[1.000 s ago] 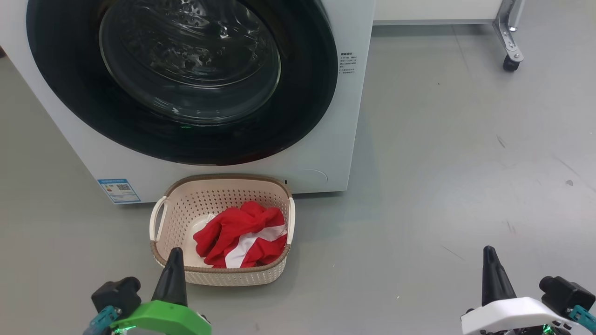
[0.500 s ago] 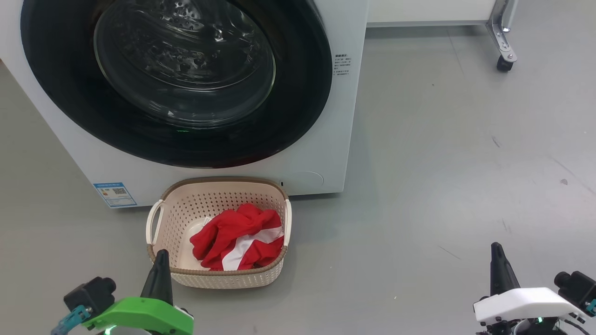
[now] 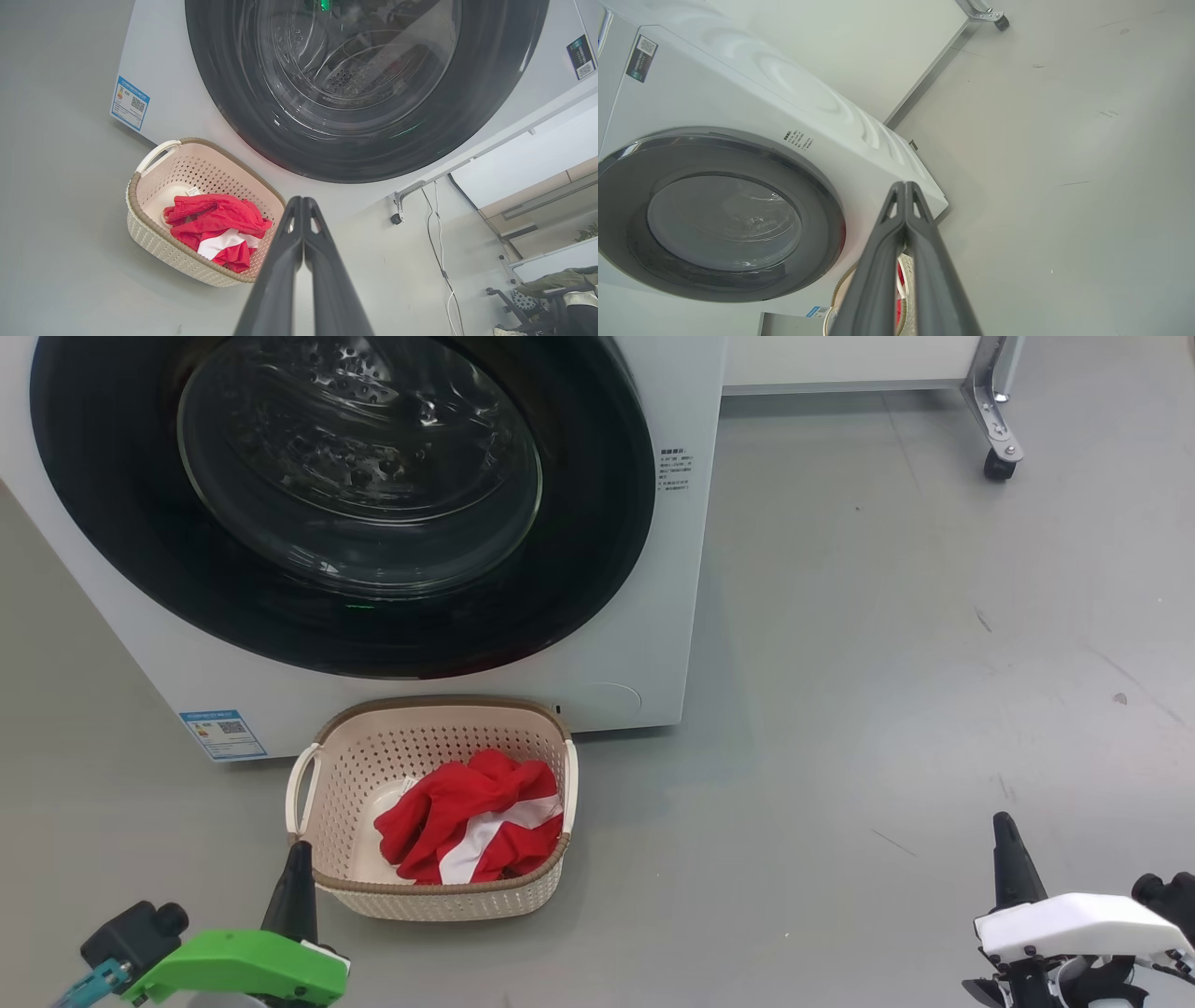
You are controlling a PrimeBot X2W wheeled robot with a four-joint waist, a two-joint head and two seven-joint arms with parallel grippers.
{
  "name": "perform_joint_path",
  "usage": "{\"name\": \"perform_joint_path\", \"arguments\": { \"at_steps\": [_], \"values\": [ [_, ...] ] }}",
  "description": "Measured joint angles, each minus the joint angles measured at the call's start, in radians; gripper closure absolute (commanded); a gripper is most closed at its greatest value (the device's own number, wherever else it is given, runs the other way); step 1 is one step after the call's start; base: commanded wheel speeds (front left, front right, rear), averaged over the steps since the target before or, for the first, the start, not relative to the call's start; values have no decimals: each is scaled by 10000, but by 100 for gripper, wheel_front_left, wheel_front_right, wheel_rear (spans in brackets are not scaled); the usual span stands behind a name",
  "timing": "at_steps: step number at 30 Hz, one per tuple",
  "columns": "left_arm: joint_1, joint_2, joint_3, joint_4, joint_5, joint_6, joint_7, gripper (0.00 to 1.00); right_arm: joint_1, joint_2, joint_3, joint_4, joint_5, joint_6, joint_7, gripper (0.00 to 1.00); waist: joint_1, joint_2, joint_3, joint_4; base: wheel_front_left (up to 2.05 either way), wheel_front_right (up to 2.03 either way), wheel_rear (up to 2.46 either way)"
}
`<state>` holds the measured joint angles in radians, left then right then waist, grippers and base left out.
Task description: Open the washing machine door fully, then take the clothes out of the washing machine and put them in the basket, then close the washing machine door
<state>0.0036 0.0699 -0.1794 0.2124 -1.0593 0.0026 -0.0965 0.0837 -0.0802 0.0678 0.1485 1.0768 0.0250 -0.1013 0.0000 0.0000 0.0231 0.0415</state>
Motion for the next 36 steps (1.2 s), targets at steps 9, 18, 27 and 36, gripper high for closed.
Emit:
{"name": "perform_joint_path", "arguments": {
  "at_steps": [9,18,27,36],
  "values": [
    [-51,58,301,58,-1220,-184,265,100,-214,-44,-196,205,1198,174,261,100,0,0,-38,-83,0,0,0],
    [-126,96,648,121,-2548,-447,525,100,-481,-92,-397,426,2508,355,539,100,0,0,-80,-174,0,0,0],
    [-237,130,965,199,-3754,-706,794,100,-727,-138,-602,631,3697,531,788,100,0,0,-118,-256,0,0,0],
    [-255,171,1231,284,-4859,-894,970,100,-958,-161,-771,819,4763,669,989,100,0,0,-151,-329,0,0,0]
  ]
}}
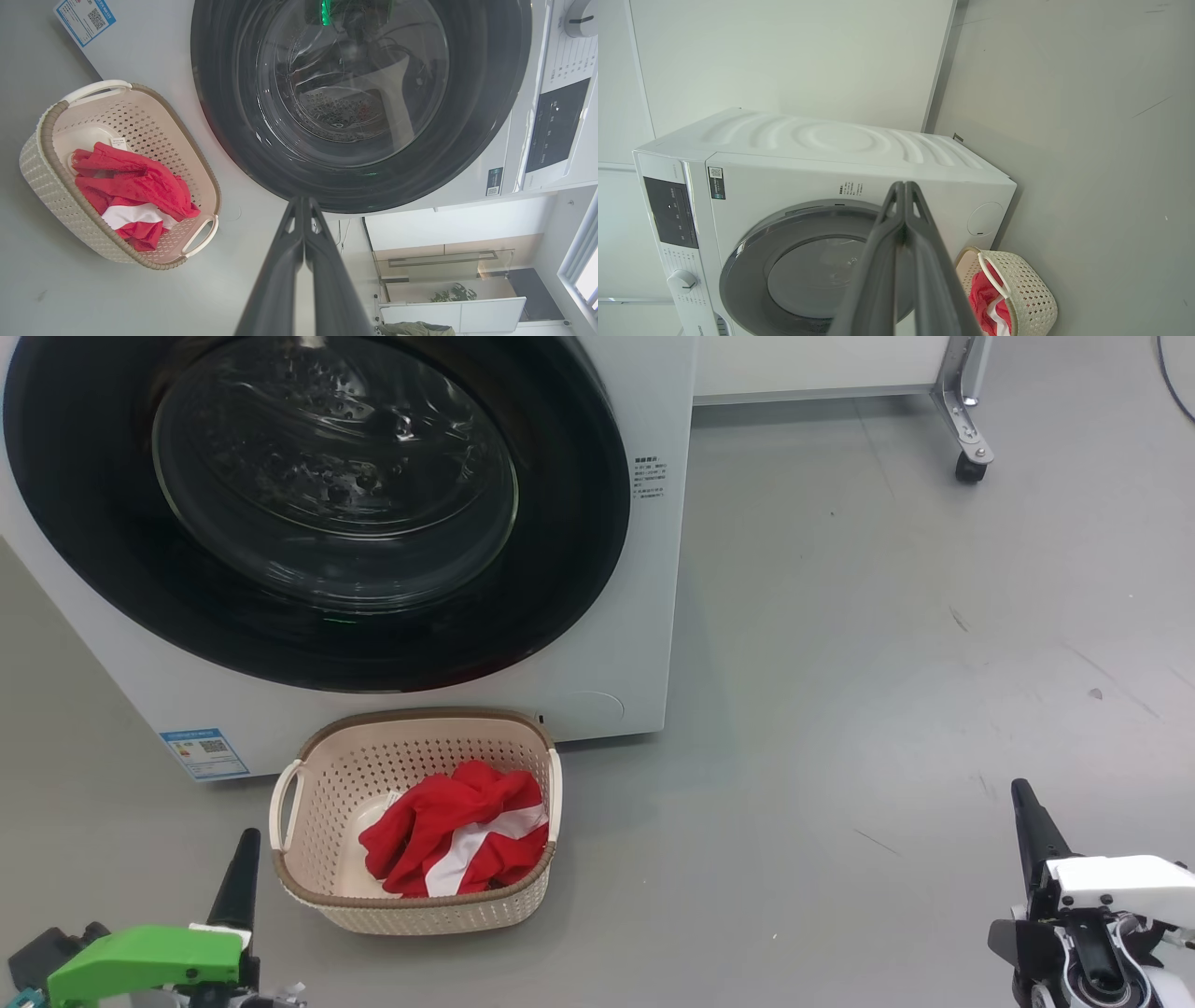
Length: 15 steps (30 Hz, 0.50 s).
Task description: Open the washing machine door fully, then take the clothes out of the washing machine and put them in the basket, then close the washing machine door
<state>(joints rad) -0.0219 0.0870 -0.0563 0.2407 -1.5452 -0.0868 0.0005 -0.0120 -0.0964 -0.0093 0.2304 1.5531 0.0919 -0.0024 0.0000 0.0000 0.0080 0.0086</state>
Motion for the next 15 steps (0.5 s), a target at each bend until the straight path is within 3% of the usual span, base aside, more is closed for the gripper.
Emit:
{"name": "perform_joint_path", "arguments": {
  "at_steps": [9,15],
  "values": [
    [-140,35,316,67,-1220,-245,268,100,-264,-25,-192,165,1191,153,257,100,0,0,-38,-82,0,0,0],
    [-197,40,380,100,-1296,-253,305,100,-296,-52,-219,228,1289,201,282,100,0,0,-42,-87,0,0,0]
  ]
}}
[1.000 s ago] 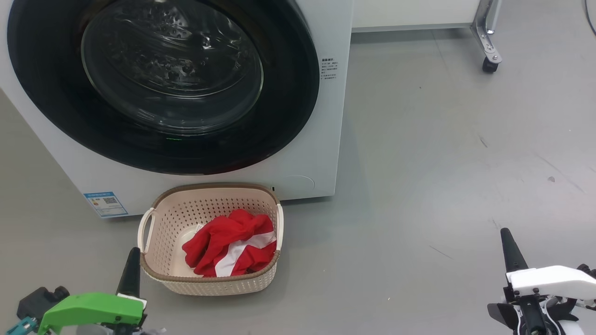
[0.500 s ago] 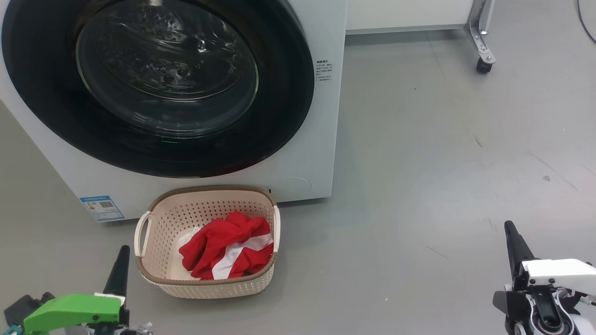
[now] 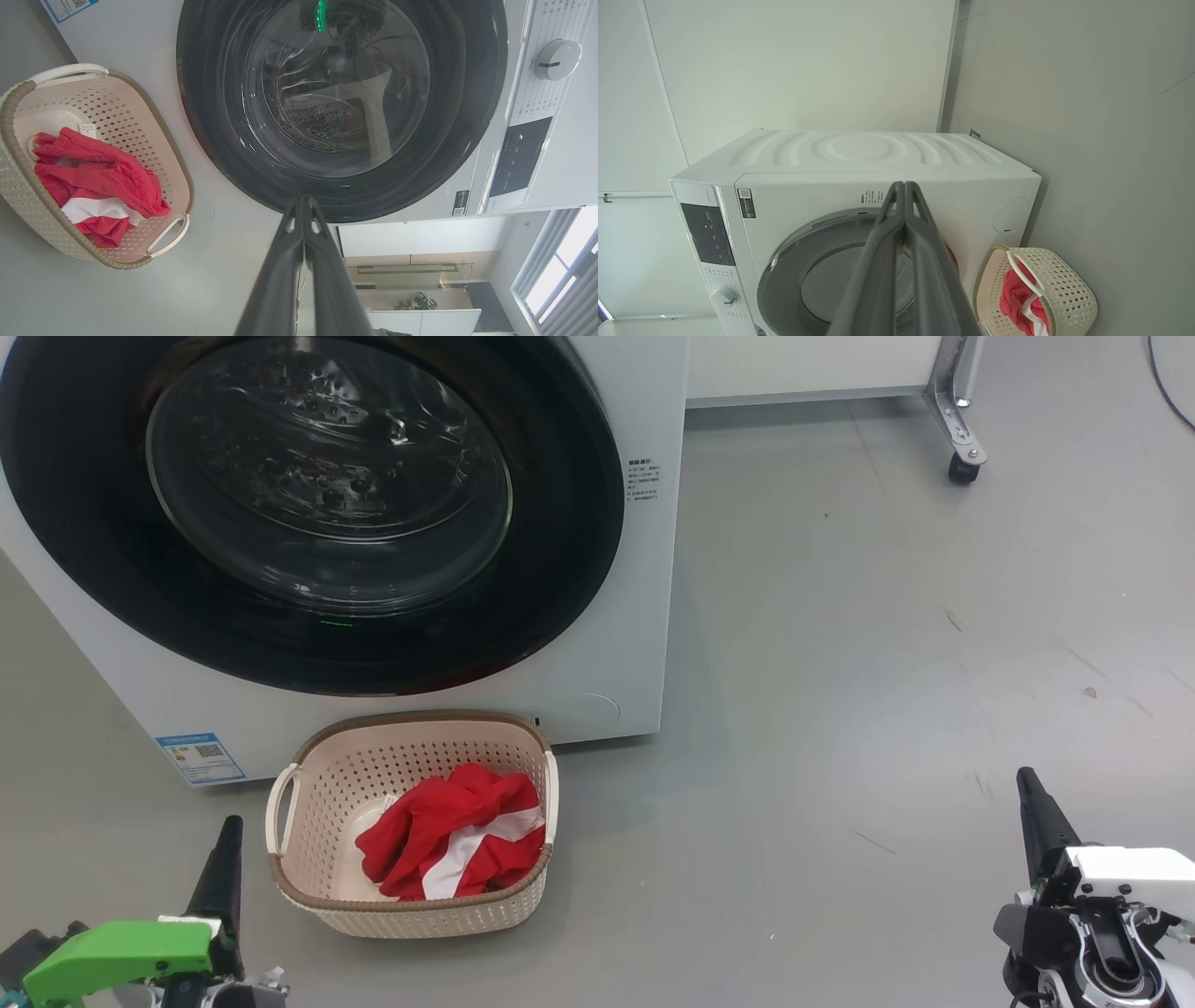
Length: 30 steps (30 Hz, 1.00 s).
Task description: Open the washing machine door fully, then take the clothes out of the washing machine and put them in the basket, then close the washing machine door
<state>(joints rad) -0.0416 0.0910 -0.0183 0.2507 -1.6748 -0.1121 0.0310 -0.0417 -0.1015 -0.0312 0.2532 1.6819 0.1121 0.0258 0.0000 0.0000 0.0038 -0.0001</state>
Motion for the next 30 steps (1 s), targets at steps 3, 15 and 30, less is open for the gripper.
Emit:
{"name": "perform_joint_path", "arguments": {
  "at_steps": [3,15,30],
  "values": [
    [0,0,4,10,0,0,0,100,-12,0,0,17,0,2,0,100,0,0,-1,0,0,0,0],
    [-6,0,17,71,0,-6,2,100,-56,0,-10,94,0,10,42,100,0,0,-4,0,0,0,0],
    [-15,0,46,128,0,-77,33,100,-112,2,-29,134,0,13,42,100,0,0,-7,0,0,0,0]
  ]
}}
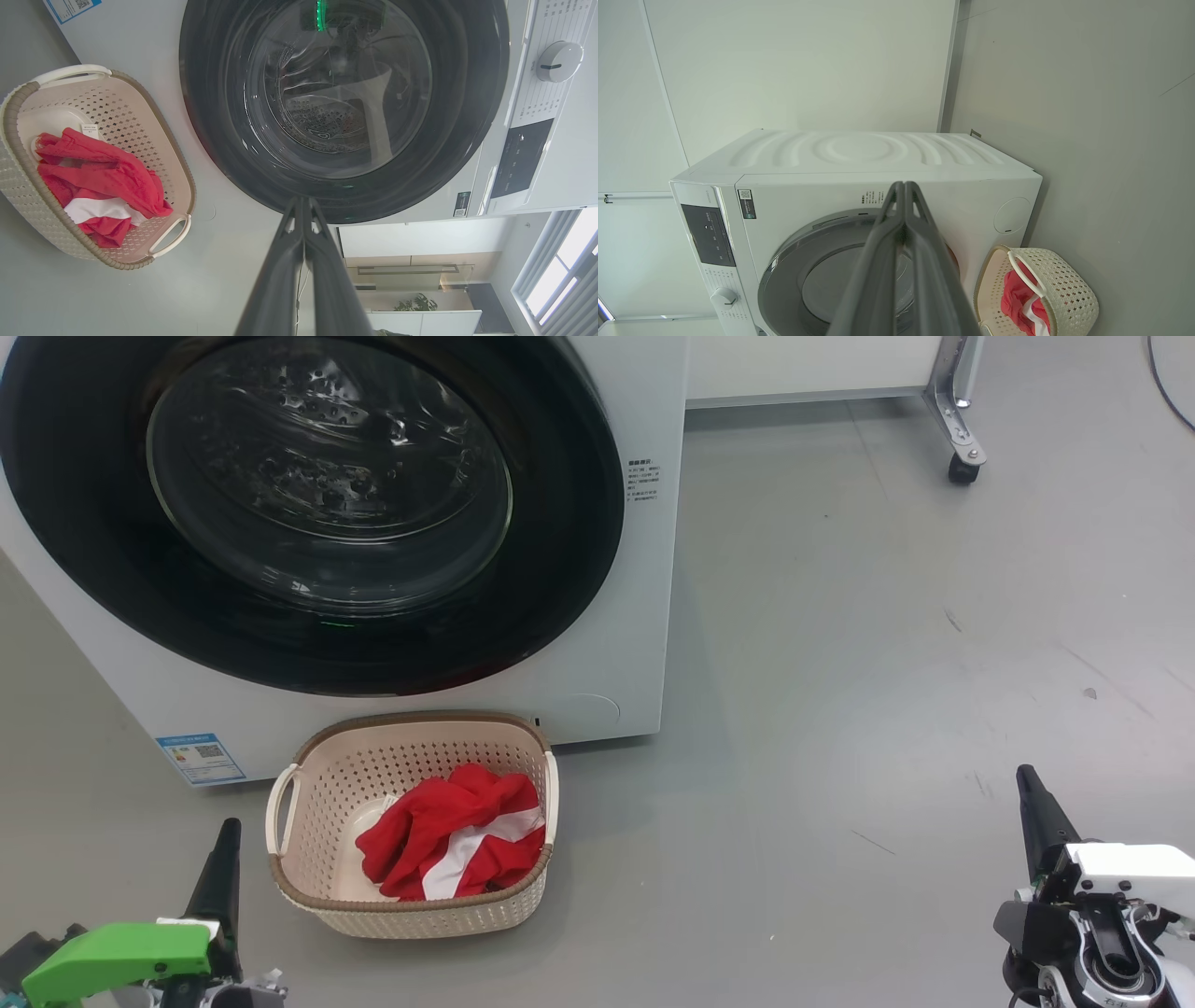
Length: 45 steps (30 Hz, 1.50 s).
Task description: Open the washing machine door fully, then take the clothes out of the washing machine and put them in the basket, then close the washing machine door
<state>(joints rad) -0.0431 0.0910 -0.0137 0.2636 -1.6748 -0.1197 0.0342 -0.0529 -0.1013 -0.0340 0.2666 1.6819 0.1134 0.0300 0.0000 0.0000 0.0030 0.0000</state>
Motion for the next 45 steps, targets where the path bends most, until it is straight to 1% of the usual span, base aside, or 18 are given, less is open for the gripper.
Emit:
{"name": "perform_joint_path", "arguments": {
  "at_steps": [45],
  "values": [
    [-41,-6,56,117,0,-4,58,100,-10,10,-61,88,-2,59,13,100,0,0,-4,0,0,0,0]
  ]
}}
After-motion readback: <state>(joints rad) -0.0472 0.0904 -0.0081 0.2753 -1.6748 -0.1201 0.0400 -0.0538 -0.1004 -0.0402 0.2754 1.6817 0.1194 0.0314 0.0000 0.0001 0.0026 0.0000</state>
